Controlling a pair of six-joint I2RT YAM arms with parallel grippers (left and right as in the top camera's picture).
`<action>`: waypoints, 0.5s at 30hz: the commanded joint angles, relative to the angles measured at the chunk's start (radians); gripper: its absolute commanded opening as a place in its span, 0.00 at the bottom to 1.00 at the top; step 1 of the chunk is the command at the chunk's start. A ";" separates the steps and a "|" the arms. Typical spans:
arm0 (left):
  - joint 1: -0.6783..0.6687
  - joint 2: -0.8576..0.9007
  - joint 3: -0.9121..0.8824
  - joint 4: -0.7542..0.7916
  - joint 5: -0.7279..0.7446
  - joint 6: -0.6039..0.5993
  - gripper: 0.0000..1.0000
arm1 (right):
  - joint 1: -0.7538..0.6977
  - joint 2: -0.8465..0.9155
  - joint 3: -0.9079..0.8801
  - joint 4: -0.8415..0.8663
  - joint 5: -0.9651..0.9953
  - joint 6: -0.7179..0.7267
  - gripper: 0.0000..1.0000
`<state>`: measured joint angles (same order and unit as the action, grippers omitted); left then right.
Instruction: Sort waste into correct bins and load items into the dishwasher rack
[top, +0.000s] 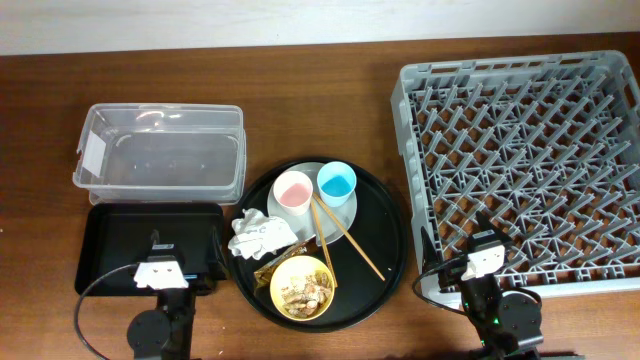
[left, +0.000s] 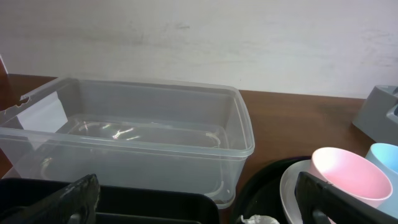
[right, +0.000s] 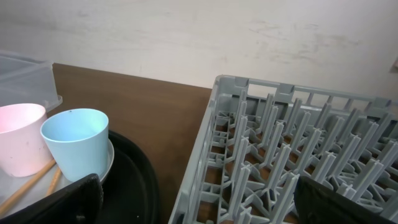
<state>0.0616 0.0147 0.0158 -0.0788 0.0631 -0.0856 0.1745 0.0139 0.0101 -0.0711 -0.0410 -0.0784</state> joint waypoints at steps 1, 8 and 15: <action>0.004 -0.009 -0.007 0.010 -0.007 0.019 0.99 | 0.002 -0.010 -0.005 -0.005 0.012 0.009 0.99; 0.004 -0.009 -0.006 0.086 0.074 0.019 0.99 | 0.002 -0.010 -0.005 -0.005 0.012 0.009 0.99; 0.004 0.000 0.116 0.218 0.385 -0.112 0.99 | 0.002 -0.010 -0.005 -0.005 0.012 0.009 0.99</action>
<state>0.0624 0.0139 0.0319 0.1452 0.2577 -0.1360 0.1745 0.0139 0.0101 -0.0711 -0.0410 -0.0780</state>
